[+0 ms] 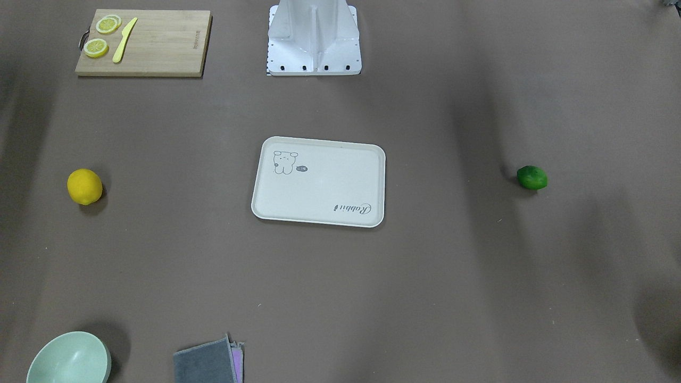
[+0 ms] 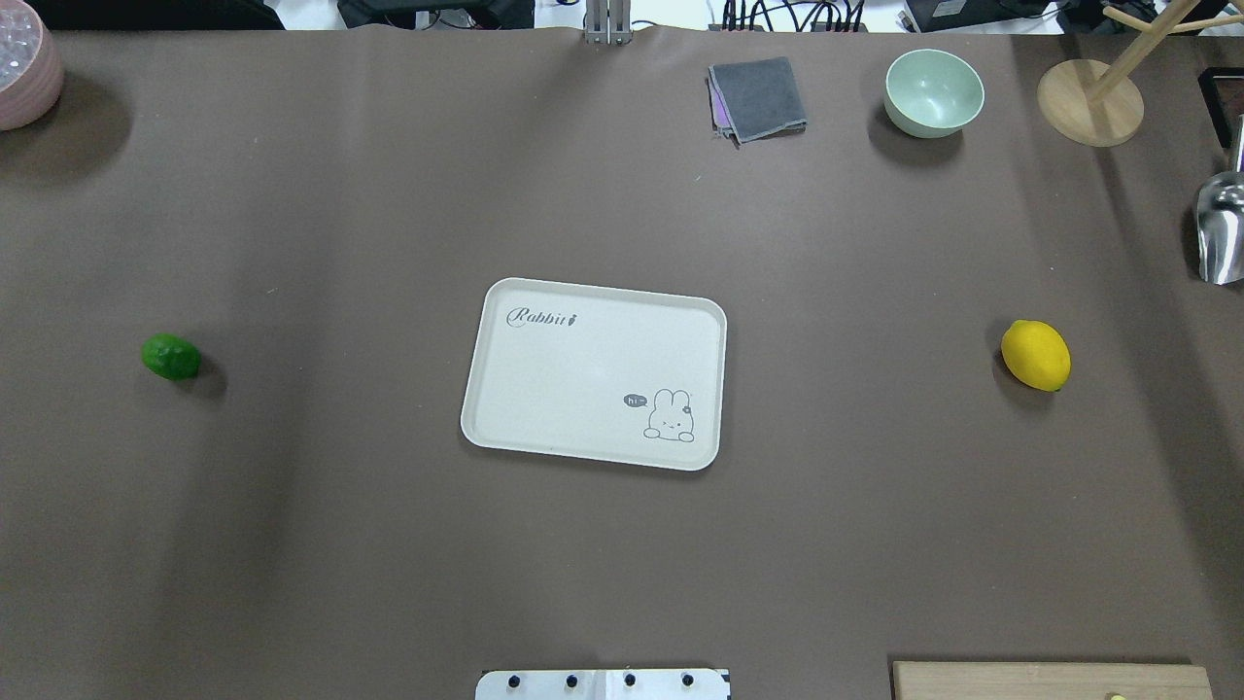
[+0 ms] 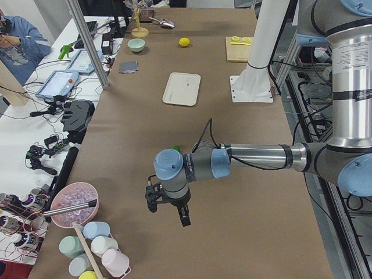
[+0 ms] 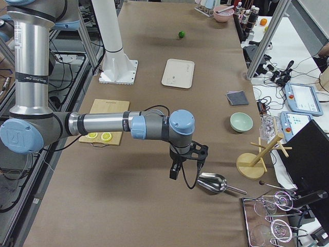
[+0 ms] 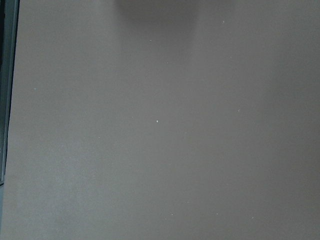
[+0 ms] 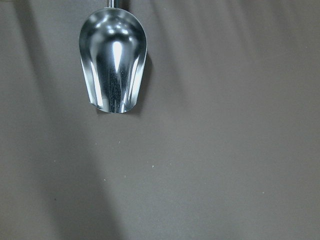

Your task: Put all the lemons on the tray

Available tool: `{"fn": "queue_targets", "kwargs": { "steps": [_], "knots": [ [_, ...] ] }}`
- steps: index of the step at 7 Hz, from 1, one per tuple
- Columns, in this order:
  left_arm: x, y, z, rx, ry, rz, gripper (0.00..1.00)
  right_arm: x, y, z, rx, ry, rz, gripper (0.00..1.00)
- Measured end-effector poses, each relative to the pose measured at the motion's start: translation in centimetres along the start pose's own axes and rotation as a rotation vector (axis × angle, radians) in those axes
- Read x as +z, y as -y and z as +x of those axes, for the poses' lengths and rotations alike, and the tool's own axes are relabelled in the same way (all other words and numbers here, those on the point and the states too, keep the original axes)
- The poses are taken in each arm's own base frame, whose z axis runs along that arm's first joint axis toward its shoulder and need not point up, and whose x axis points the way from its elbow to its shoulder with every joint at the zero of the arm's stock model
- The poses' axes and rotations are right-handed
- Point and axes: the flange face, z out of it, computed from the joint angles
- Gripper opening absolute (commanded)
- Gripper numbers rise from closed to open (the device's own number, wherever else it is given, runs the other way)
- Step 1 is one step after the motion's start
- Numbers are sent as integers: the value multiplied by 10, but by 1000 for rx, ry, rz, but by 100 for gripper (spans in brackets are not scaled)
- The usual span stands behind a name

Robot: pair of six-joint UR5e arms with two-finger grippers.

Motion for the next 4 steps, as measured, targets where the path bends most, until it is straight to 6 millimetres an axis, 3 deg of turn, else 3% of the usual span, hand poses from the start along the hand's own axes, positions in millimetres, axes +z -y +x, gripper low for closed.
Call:
{"fn": "queue_targets", "kwargs": {
  "steps": [2,4],
  "knots": [
    [1,13,98,-51,-20,-18,98,-1,1,-1,-2,0,3,100],
    [7,1,195,-93,-22,-38,98,-1,1,-1,-3,-1,2,100]
  ]
}}
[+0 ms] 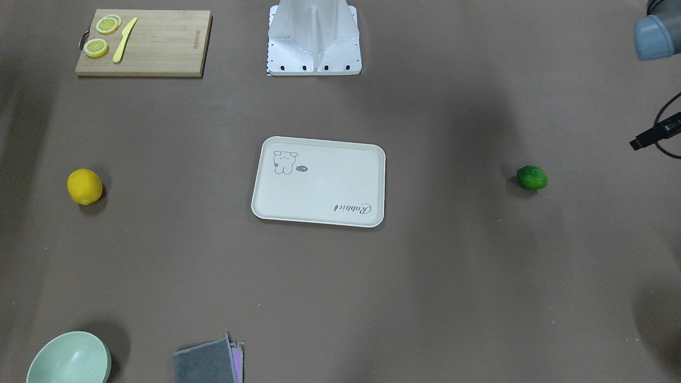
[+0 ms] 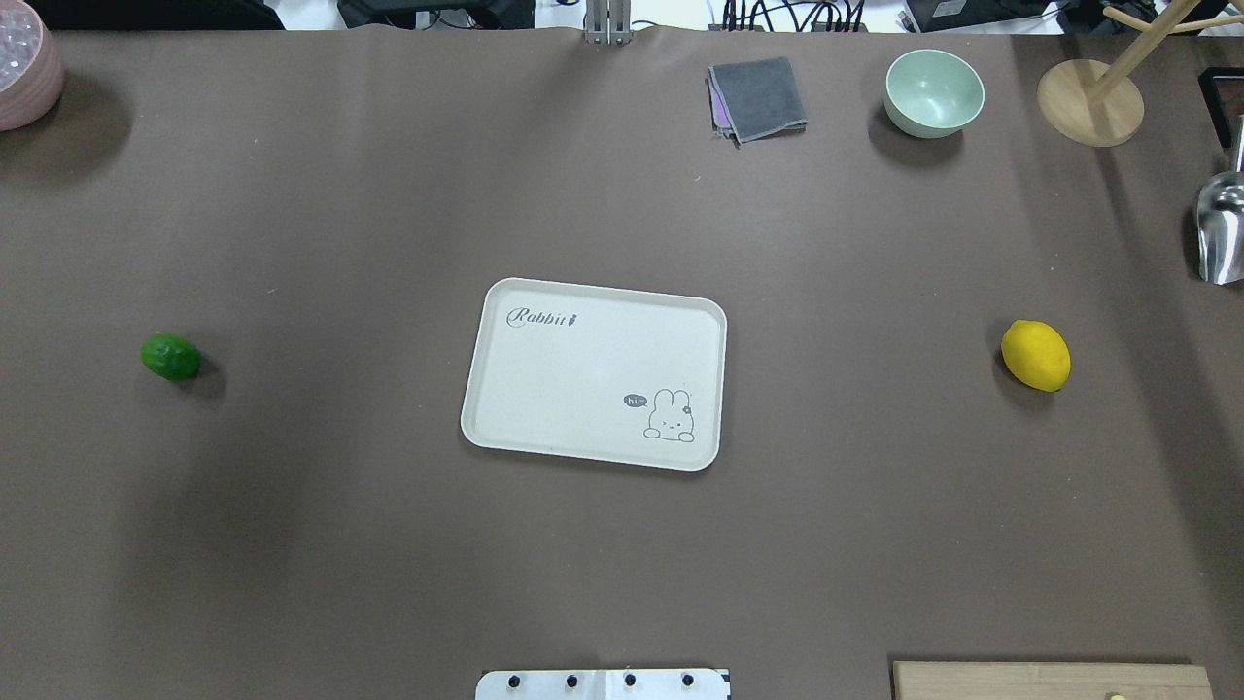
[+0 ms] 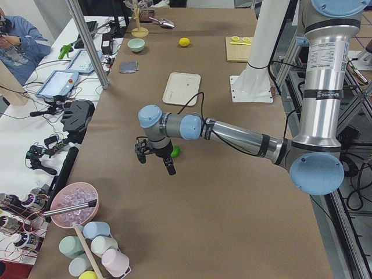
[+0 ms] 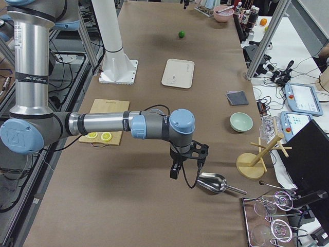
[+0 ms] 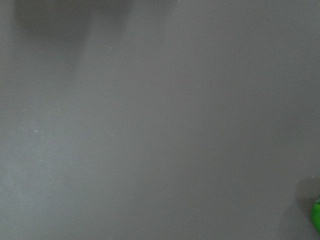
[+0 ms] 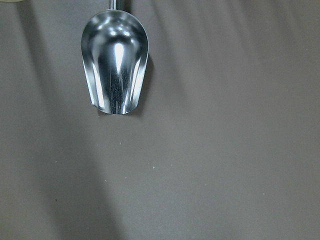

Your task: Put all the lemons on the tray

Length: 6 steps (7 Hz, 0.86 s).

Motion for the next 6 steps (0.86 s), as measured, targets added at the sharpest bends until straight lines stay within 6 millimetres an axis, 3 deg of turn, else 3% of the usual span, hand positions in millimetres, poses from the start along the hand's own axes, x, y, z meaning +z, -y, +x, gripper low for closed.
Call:
{"fn": "queue_targets", "kwargs": {
  "steps": [2,3,4,6],
  "knots": [
    [14,-21,78,-88,3,-25,98,3,1,0,4,-2,-7,100],
    [23,-24,100,-145,9,-38,97,5,1,-2,0,-1,-11,100],
    [31,-20,114,-216,17,-48,97,5,2,-9,-17,11,-3,100],
    [44,-9,128,-349,19,-73,97,3,1,-44,-97,87,27,100]
  ]
}}
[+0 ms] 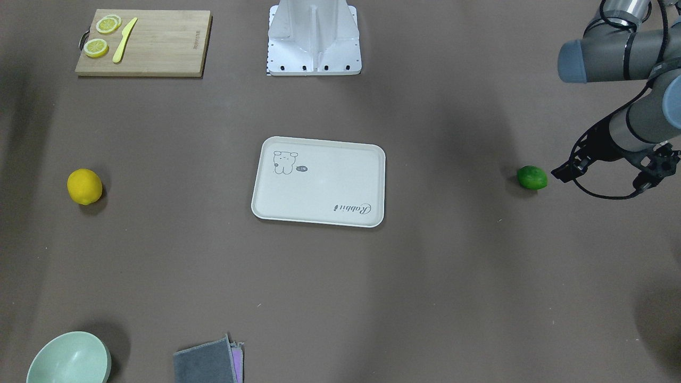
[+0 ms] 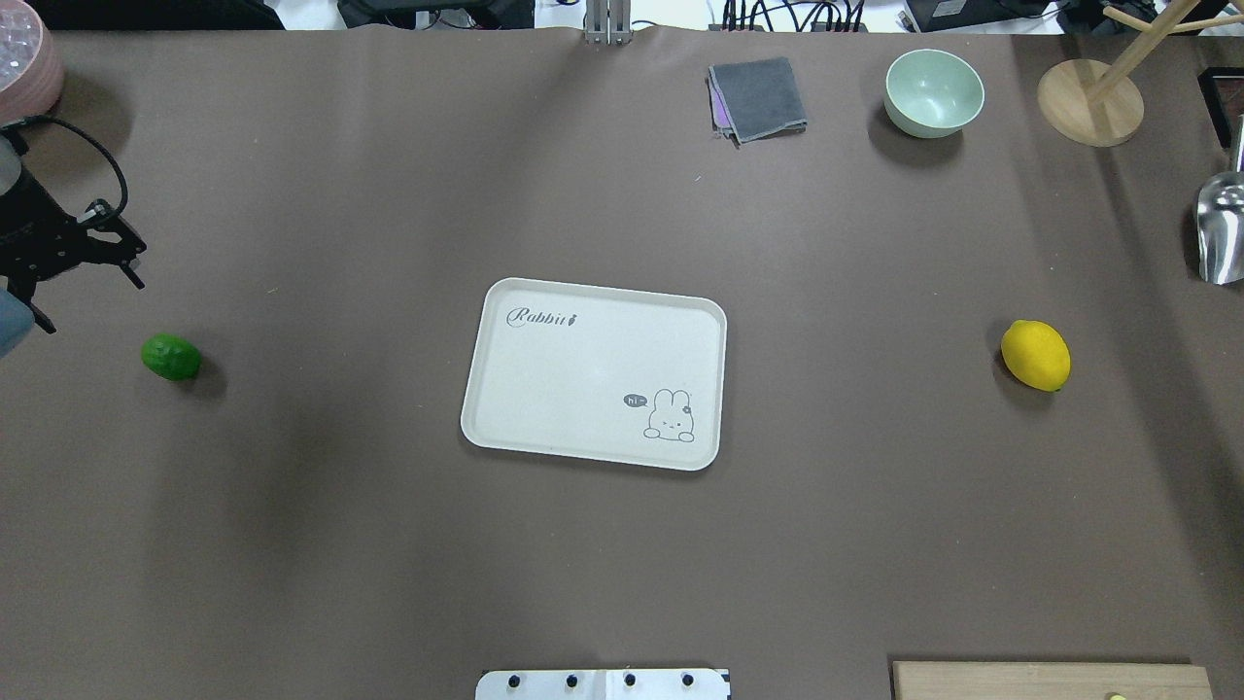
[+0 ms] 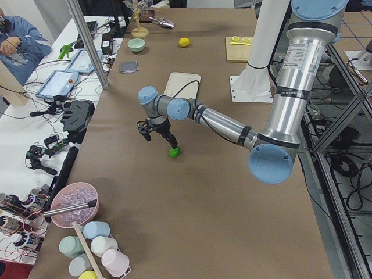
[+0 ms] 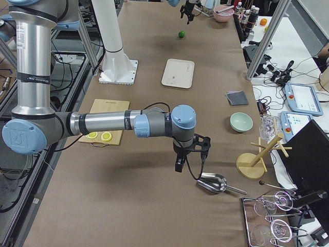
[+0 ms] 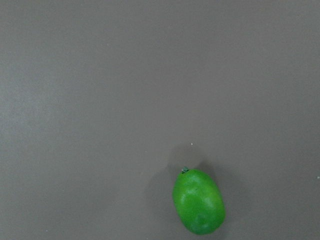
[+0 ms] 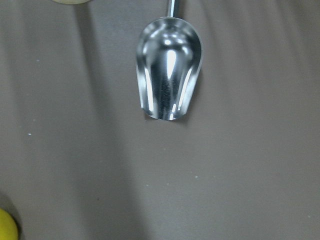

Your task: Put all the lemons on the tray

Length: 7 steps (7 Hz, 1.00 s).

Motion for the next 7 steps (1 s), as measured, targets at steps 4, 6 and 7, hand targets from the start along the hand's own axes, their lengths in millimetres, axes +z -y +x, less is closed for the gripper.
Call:
{"fn": "queue_targets", "kwargs": {
  "steps": [4,6,7],
  "knots": [
    [36,27,-3,-110,-89,-4,97,60,-5,-155,-83,92,-58,100],
    [56,17,-8,-149,-111,-8,97,92,-19,-208,-133,65,-80,100],
    [72,7,-16,-163,-131,-16,97,105,-24,-222,-156,55,-89,100]
  ]
}}
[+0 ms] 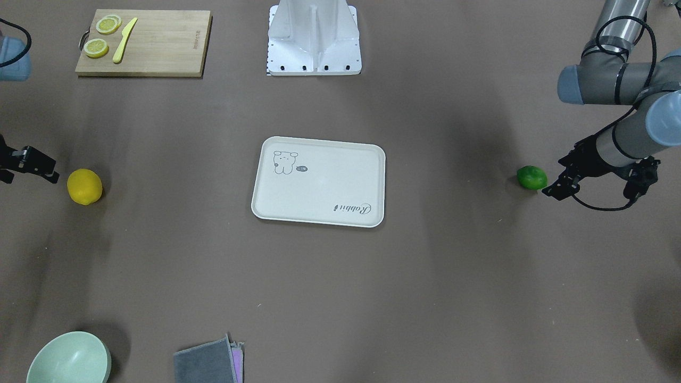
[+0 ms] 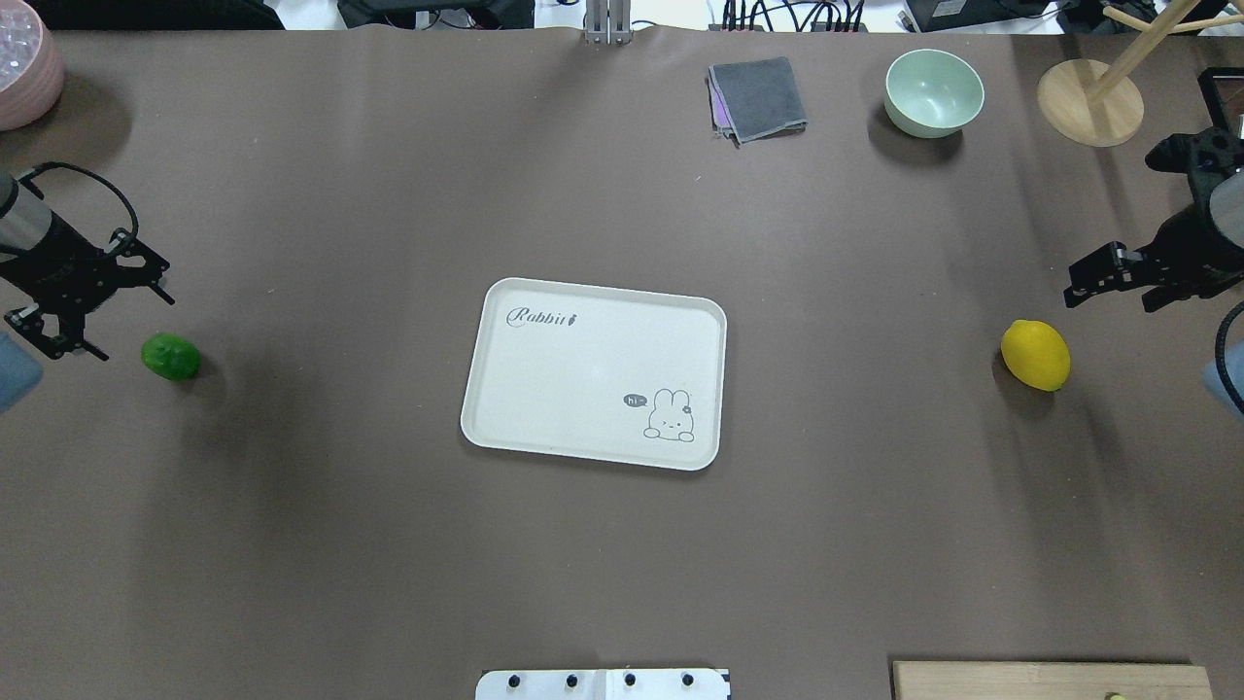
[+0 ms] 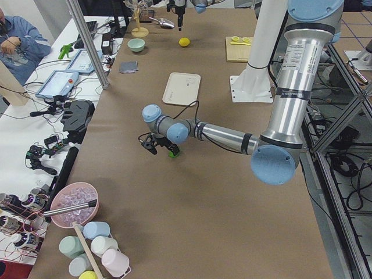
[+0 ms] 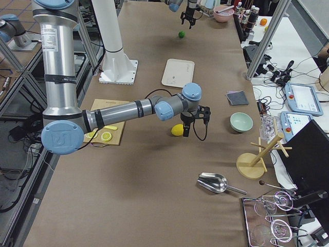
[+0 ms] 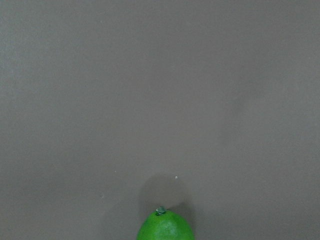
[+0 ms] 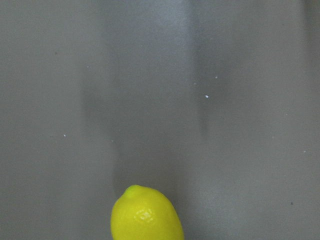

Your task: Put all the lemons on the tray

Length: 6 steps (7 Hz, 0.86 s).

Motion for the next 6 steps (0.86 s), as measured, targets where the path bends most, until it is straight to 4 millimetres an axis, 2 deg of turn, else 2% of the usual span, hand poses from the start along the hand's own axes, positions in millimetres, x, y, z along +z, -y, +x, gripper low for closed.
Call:
{"fn": "queue_targets", "kwargs": {
  "steps": [1,2,3,5,6],
  "knots": [
    [14,-8,-11,-7,-16,-6,97,11,1,-11,-18,-4,-10,100],
    [23,-15,-16,-11,-23,-4,91,22,3,-21,-32,-6,-24,100],
    [28,-19,-18,-9,-24,0,76,33,3,-28,-43,-10,-40,100],
    [34,-21,-19,1,-22,6,0,56,2,-33,-59,-22,-66,100],
    [35,-22,-18,12,-21,4,0,67,1,-32,-69,-22,-72,100]
  ]
}}
